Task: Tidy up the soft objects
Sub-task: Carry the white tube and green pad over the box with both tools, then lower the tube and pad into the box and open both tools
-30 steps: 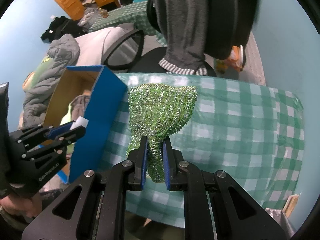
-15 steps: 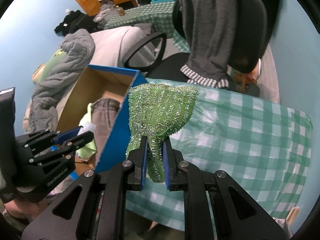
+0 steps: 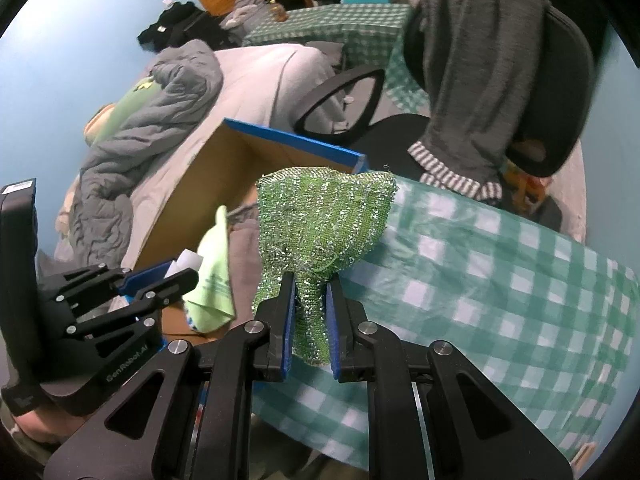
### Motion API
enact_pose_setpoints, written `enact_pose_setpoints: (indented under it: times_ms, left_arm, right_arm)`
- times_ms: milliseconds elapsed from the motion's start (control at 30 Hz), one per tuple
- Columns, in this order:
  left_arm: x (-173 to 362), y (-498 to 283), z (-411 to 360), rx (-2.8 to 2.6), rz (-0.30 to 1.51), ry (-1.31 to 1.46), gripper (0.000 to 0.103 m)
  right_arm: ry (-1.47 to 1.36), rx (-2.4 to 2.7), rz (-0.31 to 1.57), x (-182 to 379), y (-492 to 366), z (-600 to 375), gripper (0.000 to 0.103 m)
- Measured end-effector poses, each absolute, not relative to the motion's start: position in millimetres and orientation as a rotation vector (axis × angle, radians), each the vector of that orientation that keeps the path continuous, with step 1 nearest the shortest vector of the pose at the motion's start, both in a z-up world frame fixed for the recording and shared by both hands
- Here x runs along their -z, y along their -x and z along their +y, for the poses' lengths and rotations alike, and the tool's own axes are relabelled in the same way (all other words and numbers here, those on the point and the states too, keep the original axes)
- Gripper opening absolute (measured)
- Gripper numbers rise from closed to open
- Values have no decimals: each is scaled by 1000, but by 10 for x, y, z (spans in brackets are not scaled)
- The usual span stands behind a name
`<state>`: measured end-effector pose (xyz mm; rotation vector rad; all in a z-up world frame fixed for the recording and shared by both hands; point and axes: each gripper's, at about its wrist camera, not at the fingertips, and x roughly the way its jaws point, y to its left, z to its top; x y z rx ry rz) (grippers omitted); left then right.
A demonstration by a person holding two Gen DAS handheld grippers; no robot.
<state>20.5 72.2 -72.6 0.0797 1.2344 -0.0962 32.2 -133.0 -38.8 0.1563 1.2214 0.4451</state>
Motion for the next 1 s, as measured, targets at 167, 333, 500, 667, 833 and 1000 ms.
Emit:
enact_pose_setpoints:
  times_ms: [167,333,500,667,833,1000]
  left_arm:
    - [767,-245,938,72,1242,-62,16]
    - [824,-291,1103,55,1250,-55,16]
    - [903,-367,1252,41,1263,-51,16]
    - [968,-450,1345,36,1277,-48,17]
    - [1017,-496,1386,36,1296,-43,18]
    - [1071,-523,1423,22,1321,-38,26]
  right_arm:
    - [-135,-477,1228,411,-398,-1087,13]
    - [-123,-500,1242,459,-472,-873,13]
    - [-117,-513,1257,508,-539,-689,13]
    - [-117,-517,1273,548,-588,-552,13]
    - [-118,-513,1286,585,-630,-470,13]
    - [-109,-506,1302,613,-661,-420,16]
